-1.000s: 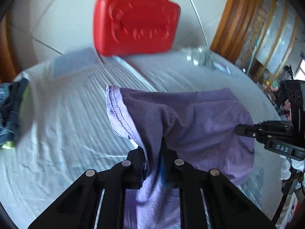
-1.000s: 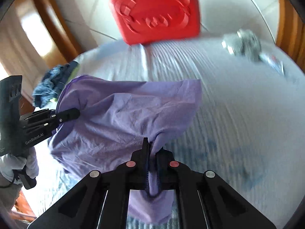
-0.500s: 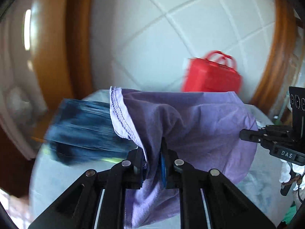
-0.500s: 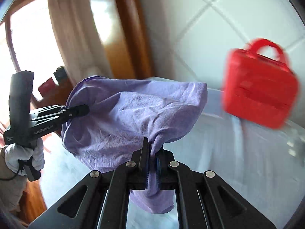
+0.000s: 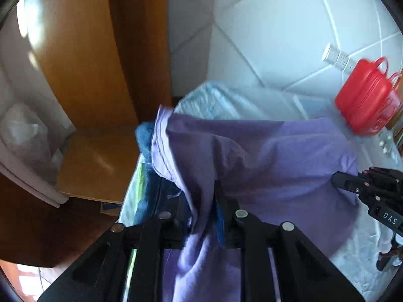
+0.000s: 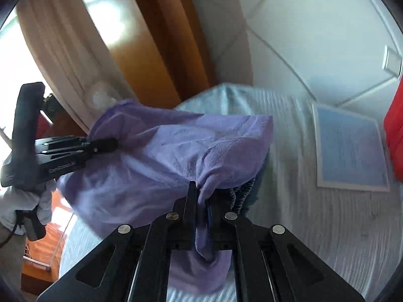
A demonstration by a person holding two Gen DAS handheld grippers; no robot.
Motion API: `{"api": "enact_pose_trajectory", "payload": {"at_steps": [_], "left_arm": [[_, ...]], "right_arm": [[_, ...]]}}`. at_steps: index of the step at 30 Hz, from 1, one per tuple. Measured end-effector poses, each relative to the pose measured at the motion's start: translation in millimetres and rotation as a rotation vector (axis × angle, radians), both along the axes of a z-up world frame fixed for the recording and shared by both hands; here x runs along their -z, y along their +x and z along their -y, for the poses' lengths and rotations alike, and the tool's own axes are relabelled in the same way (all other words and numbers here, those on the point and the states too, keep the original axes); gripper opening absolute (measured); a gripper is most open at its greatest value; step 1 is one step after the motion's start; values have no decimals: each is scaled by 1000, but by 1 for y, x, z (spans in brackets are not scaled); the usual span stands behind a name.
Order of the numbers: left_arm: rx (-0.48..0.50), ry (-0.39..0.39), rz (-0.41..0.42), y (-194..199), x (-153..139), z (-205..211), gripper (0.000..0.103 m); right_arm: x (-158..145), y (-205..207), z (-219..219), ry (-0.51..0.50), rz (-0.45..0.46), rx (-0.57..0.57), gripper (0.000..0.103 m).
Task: Fold clothes
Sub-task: 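Carry the folded T-shirt with both grippers onto the jeans stack and release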
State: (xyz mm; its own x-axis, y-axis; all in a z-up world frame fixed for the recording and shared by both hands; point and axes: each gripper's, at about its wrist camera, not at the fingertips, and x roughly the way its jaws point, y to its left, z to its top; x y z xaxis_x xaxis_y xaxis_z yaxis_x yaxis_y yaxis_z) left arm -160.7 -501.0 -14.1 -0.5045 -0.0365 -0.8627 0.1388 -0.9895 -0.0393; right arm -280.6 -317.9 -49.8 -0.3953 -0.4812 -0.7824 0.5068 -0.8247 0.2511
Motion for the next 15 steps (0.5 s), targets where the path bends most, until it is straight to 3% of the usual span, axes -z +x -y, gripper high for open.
{"api": "enact_pose_trajectory", "payload": {"at_steps": [1, 3, 5, 7, 8, 9, 12, 15], "left_arm": [[-12, -7, 15, -4, 7, 3, 60], [-24, 43, -12, -1, 9, 9, 61], [-49, 47, -42, 9, 0, 12, 65], [-71, -25, -93, 26, -20, 7, 70], [-81, -40, -113, 36, -30, 3, 70], [-98, -42, -127, 48, -40, -1, 70], [-133, -44, -93, 62, -54, -8, 70], [-92, -23, -88, 70, -56, -27, 70]], "right_arm": [[8, -5, 3, 28, 7, 4, 16], [19, -10, 4, 47, 21, 5, 20], [17, -10, -4, 15, 32, 14, 23], [7, -3, -13, 32, 11, 42, 47], [-2, 2, -20, 38, -15, 66, 71], [-10, 8, -27, 43, -41, 88, 76], [-26, 25, -44, 21, -49, 98, 76], [-35, 39, -43, 18, -45, 92, 76]]}}
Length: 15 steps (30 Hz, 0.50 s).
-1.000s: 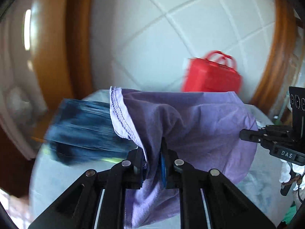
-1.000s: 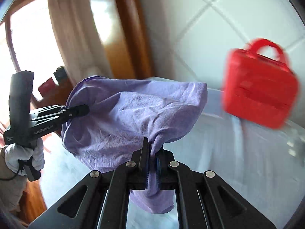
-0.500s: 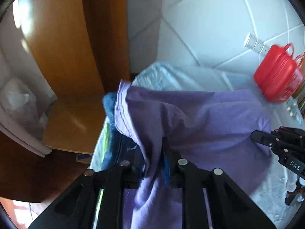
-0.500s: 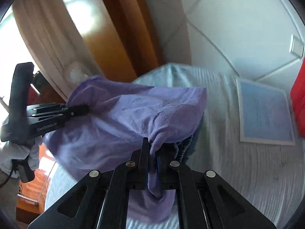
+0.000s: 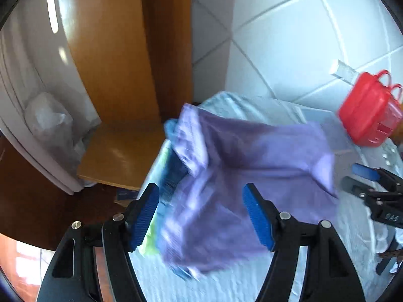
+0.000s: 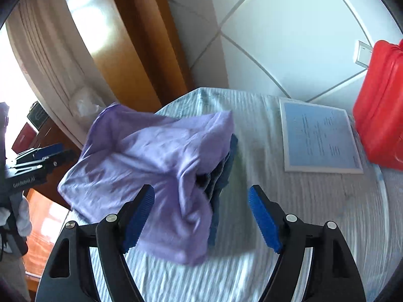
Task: Fold clothes
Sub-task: 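Carry the folded T-shirt with both grippers onto the jeans stack and release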
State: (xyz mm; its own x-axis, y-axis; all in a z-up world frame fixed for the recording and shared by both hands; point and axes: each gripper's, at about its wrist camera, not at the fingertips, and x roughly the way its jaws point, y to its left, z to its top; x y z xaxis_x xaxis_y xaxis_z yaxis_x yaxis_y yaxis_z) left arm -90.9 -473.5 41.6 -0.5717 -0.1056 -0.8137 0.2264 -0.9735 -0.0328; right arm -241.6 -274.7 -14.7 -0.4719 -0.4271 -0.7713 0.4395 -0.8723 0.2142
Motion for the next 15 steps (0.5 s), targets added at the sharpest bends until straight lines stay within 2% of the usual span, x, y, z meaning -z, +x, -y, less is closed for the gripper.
{"api": "enact_pose_trajectory", "payload": {"at_steps": [2, 5, 10, 14, 15], "left_arm": [[6, -20, 10, 1, 4, -15, 70], [2, -93, 48, 8, 6, -39, 70], [33, 3, 32, 12, 5, -49, 70], [25, -6, 30, 10, 3, -51, 70], [25, -7, 29, 10, 3, -51, 70]], "right_arm": [[-2, 4, 5, 13, -3, -7, 76], [-2, 17, 8, 19, 15, -16, 76], [-6, 37, 11, 64, 9, -24, 76], [-4, 44, 11, 80, 10, -29, 78], [-3, 46, 11, 82, 12, -30, 83]]}}
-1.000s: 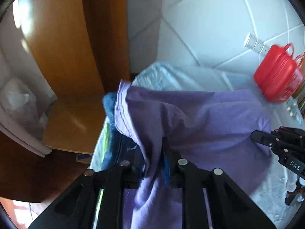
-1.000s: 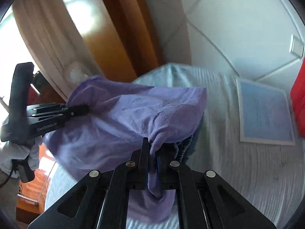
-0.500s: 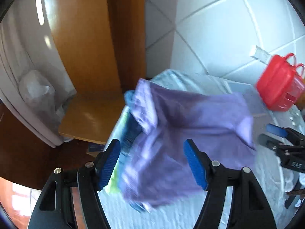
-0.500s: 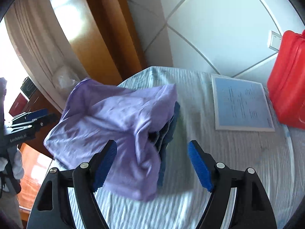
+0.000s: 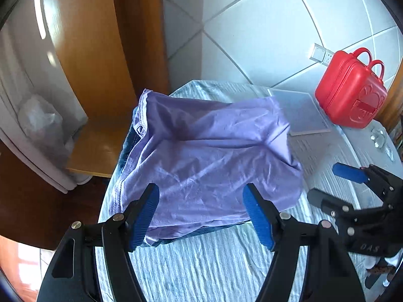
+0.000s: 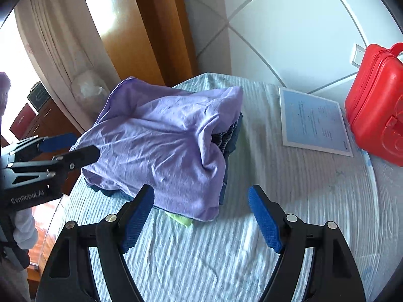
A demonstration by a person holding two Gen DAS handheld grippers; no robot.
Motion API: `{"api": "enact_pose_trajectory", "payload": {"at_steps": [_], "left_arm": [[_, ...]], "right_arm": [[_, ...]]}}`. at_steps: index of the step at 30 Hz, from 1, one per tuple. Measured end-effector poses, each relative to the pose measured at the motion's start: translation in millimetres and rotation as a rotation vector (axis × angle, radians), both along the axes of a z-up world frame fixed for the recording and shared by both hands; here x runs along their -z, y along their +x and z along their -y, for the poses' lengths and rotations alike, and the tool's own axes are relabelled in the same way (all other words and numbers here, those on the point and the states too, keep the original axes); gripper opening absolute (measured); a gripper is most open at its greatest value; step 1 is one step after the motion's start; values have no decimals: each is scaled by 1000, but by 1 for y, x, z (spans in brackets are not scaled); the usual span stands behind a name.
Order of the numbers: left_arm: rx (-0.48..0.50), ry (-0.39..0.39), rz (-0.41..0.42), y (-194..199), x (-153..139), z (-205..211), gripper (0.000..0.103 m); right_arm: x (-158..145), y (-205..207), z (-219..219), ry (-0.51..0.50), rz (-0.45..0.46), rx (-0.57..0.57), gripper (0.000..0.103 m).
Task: Fold clothes
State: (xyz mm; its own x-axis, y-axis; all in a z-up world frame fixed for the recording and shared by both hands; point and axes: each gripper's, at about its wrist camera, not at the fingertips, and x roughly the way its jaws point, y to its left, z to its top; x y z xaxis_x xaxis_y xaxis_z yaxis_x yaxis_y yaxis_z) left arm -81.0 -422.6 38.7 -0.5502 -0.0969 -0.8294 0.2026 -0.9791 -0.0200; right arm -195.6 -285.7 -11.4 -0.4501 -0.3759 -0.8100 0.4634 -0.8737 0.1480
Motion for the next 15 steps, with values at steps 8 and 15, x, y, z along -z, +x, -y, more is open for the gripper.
{"api": "enact_pose_trajectory", "payload": {"at_steps": [8, 15], "left_arm": [[4, 4, 1, 3, -4, -3, 70], [-15, 11, 3, 3, -1, 1, 70]], "right_arm": [[2, 6, 5, -14, 6, -14, 103], [6, 9, 17, 13, 14, -40, 103]]}}
